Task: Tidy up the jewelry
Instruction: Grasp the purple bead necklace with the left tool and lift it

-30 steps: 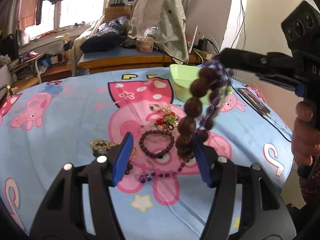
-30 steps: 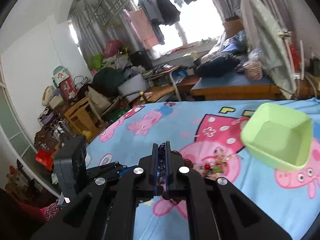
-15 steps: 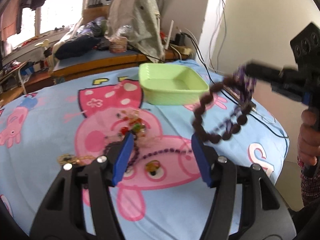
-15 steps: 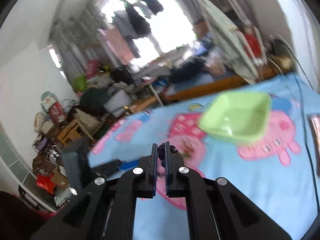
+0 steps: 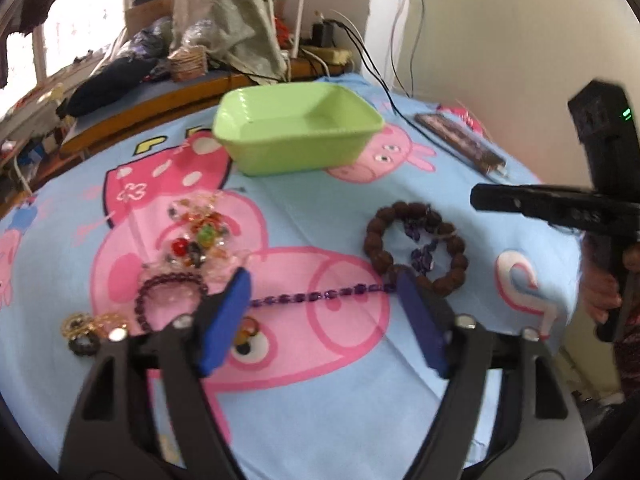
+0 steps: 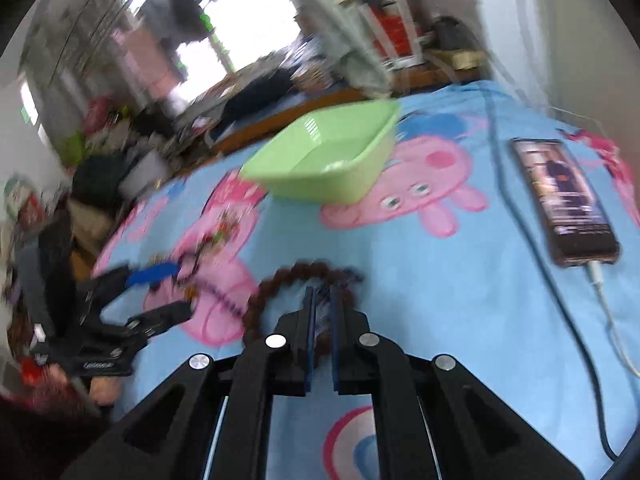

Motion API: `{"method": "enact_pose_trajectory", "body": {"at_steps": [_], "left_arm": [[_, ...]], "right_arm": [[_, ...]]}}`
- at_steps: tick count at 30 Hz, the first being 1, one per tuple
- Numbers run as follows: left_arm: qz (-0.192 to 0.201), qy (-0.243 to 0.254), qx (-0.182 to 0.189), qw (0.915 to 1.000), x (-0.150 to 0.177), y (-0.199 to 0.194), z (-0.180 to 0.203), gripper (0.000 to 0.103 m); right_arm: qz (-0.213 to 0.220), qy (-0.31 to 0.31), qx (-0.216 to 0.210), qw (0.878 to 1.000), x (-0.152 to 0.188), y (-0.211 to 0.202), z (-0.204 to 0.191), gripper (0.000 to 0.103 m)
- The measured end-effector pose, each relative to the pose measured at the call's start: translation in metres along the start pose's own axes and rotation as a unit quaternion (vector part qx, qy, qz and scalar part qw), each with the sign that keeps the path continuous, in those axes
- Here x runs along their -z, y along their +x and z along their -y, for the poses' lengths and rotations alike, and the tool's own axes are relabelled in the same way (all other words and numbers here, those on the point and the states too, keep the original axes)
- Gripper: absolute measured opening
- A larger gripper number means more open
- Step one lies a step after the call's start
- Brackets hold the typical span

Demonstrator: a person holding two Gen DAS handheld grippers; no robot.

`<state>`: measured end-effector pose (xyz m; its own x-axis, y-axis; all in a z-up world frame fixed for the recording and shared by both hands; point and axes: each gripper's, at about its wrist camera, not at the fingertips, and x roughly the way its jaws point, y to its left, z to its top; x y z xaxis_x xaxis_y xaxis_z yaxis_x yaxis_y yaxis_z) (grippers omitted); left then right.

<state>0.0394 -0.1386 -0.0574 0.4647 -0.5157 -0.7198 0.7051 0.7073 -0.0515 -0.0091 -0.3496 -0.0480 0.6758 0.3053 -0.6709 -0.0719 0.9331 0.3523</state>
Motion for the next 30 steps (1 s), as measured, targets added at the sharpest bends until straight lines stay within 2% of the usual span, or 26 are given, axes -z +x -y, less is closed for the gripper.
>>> {"method": "enact_pose_trajectory", "body": {"at_steps": [3,5,6,7,9,10,11,13,16,18,20,23,26,27,28,30], "left_arm": [[-0.033,0.03,-0.012,0.9989,0.007,0.023,0.008,0.074],[-0.048,0.037,-0.026,0.9978,0.011,0.034,0.008,0.07],[-0.047,0.031,-0.004,0.9984,0.01,0.034,0.007,0.052],[-0.046,0.032,0.0,0.9984,0.009,0.033,0.006,0.032],[-0.054,0.024,0.034,0.9977,0.006,0.032,0.003,0.01],[-0.056,0.016,0.037,0.9976,0.005,0.031,0.001,0.01],[-0.055,0.013,0.031,0.998,0.004,0.029,-0.001,0.009],[-0.028,-0.011,0.038,0.9988,-0.002,0.01,-0.013,0.009],[0.025,-0.049,0.074,0.9957,-0.017,-0.032,-0.03,0.009],[0.065,-0.05,0.084,0.993,-0.026,-0.063,-0.034,0.009],[0.093,-0.052,0.096,0.9897,-0.033,-0.088,-0.036,0.009],[0.118,-0.055,0.109,0.9855,-0.042,-0.11,-0.035,0.009],[0.144,-0.05,0.12,0.9809,-0.049,-0.128,-0.033,0.009],[0.154,-0.046,0.114,0.9804,-0.051,-0.135,-0.032,0.009],[0.161,-0.045,0.108,0.9799,-0.053,-0.139,-0.032,0.009],[0.175,-0.051,0.099,0.9782,-0.055,-0.149,-0.038,0.009]], "right_arm": [[-0.023,-0.027,-0.008,0.999,0.01,0.011,-0.016,0.0],[-0.03,-0.031,-0.027,0.999,0.014,0.016,-0.022,0.0],[-0.031,-0.031,-0.036,0.998,0.015,0.017,-0.024,0.0],[-0.03,-0.028,-0.051,0.998,0.016,0.019,-0.027,0.0],[-0.031,-0.027,-0.069,0.997,0.016,0.021,-0.031,0.0],[-0.032,-0.03,-0.074,0.996,0.017,0.023,-0.036,0.006],[-0.03,-0.033,-0.072,0.996,0.015,0.024,-0.038,0.02],[-0.013,-0.057,-0.067,0.996,0.016,0.019,-0.05,0.029],[0.009,-0.133,-0.053,0.99,0.017,0.013,-0.077,0.03],[0.029,-0.179,-0.04,0.983,0.016,0.01,-0.097,0.03],[0.04,-0.199,-0.04,0.978,0.013,0.014,-0.108,0.03],[0.043,-0.209,-0.039,0.976,0.004,0.027,-0.115,0.03],[0.029,-0.192,-0.03,0.98,-0.008,0.05,-0.11,0.029],[0.012,-0.181,-0.03,0.983,-0.012,0.058,-0.107,0.026],[0.0,-0.169,-0.039,0.985,-0.017,0.062,-0.104,0.0],[-0.014,-0.134,-0.073,0.988,-0.024,0.062,-0.096,0.0]]}}
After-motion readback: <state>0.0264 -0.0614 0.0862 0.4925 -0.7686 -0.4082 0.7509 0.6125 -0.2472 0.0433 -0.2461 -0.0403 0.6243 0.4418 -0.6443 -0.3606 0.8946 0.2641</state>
